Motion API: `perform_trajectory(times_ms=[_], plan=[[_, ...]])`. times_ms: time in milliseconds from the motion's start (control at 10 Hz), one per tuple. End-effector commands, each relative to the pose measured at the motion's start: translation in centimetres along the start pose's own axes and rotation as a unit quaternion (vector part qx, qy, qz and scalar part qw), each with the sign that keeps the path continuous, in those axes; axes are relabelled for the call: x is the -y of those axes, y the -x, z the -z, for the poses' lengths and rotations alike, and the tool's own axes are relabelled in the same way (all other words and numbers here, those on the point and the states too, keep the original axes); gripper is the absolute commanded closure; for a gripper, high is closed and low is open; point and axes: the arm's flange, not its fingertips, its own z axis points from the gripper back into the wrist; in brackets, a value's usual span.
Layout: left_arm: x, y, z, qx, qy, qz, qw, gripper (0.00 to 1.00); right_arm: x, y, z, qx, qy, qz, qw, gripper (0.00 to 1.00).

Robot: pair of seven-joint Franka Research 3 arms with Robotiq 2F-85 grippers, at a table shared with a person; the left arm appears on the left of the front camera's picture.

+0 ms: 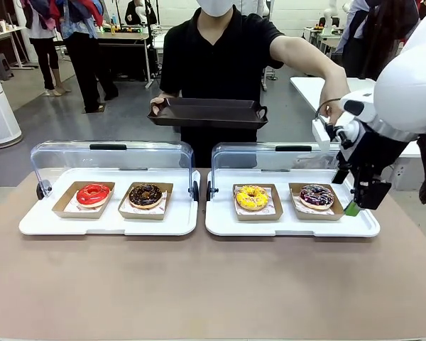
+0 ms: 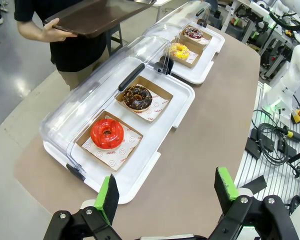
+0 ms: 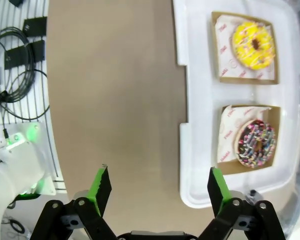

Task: Provide the desired donut to the person.
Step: Pick up and lift the Paper togo box containing the Donut pointed at by the person.

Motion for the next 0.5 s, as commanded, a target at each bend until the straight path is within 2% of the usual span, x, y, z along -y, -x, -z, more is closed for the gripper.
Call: perform_trajectory(times_ms=[0,400], plan=[[0.1,0.0,-0.1,0.006,0.004,0.003,1.0,0.0,3.2,0.5,4.4,-0.013,-0.022,0.028,0.999,0.0],[0.1,0.0,-0.1,0.006,0.004,0.003,1.0,0.0,5.9,0.0,9.6,0.006,-0.018,0.024,1.0,0.0]])
